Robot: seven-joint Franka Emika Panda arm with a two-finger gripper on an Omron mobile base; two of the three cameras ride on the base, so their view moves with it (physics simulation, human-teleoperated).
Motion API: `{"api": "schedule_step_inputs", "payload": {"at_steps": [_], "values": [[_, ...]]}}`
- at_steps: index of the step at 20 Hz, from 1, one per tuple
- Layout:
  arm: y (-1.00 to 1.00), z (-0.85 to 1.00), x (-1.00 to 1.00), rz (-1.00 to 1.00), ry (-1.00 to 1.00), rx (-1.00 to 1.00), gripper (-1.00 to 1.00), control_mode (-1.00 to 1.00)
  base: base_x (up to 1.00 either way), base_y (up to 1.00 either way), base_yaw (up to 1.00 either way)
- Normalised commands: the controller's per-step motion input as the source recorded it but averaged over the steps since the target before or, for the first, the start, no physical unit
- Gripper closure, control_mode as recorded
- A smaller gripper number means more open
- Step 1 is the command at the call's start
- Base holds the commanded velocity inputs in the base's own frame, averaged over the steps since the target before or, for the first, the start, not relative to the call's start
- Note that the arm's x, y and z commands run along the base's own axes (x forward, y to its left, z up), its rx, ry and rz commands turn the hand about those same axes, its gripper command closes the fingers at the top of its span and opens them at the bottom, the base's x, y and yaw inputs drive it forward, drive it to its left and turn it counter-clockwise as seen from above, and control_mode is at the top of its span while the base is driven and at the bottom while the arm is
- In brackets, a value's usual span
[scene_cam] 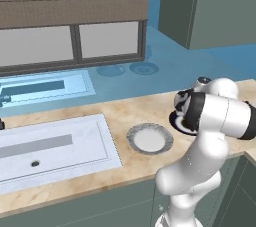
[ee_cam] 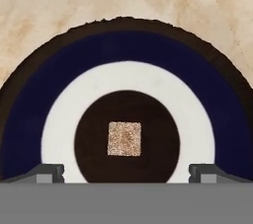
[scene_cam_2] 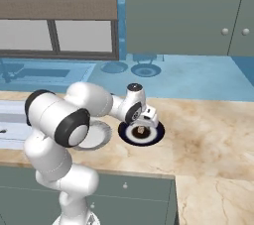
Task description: Move the dessert items from the plate to the tray.
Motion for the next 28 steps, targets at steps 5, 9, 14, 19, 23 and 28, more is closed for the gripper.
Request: {"api": "schedule_step_inputs", "payload": {"at_steps": [5,9,14,19,23,28], "values": [[0.00,-0.20,0.01,0.00,0.00,0.00,-1.00,-1.00,0.00,0.00,0.00],[-0.03,-0.08,0.11,0.00,0.00,0.00,-1.00,-1.00,0.00,0.00,0.00],[-0.08,0.00,0.18,0.00,0.00,0.00,-1.00,-1.00,0.00,0.00,0.00],[-0.05,-0.01,0.13,0.00,0.00,0.00,-1.00,-1.00,0.00,0.00,0.00],[0.00,-0.11,0.01,0.00,0.00,0.00,-1.00,-1.00,0.00,0.00,0.00],[0.00,-0.14,0.00,0.00,0.00,0.00,-1.00,-1.00,0.00,0.00,0.00]]}}
